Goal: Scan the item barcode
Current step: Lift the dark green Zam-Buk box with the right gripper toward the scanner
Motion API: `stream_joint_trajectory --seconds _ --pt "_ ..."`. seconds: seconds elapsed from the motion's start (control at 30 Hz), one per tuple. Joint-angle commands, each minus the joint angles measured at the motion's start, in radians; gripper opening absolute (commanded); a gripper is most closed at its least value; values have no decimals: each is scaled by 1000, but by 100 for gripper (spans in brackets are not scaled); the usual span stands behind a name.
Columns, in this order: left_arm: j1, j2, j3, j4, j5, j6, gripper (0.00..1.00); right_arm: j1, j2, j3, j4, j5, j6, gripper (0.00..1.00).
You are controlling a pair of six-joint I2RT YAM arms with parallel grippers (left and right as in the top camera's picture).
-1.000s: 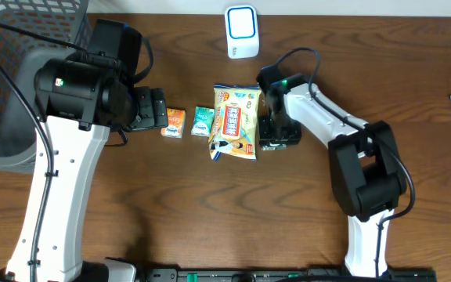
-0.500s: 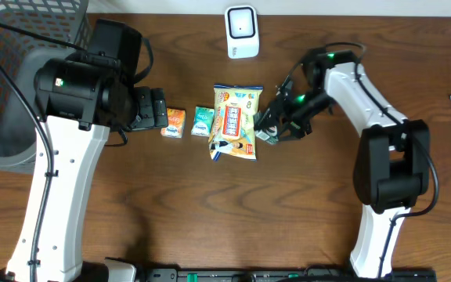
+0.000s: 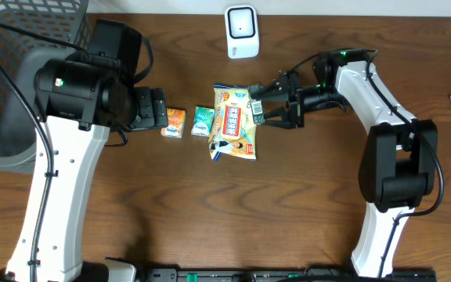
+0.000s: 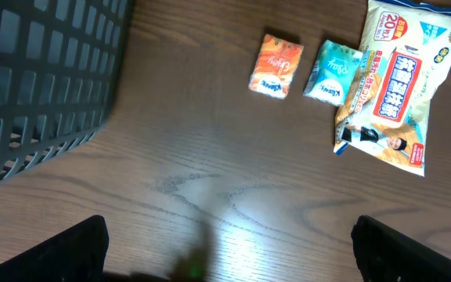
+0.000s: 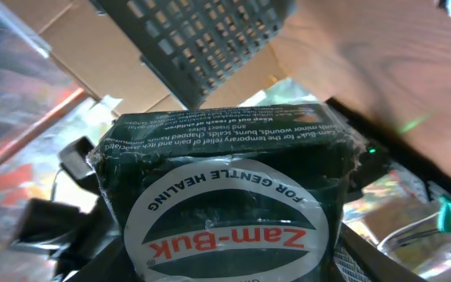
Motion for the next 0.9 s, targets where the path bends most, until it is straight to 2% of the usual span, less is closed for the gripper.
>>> stream_joint_trajectory --seconds 0.0,0.13,0.67,0.83,0.87 --pt "0 0 -3 -5 -5 -5 98 0 6 14 -1 -85 56 49" --pt "0 0 -3 -4 -5 -5 98 0 6 14 -1 -84 110 50" --pt "0 0 -3 -4 -5 -5 98 14 6 14 5 -76 71 50" --pt "0 0 -3 -4 -5 -5 98 39 6 14 95 54 70 49" --pt "0 0 -3 -4 -5 -5 98 50 6 14 139 124 71 46"
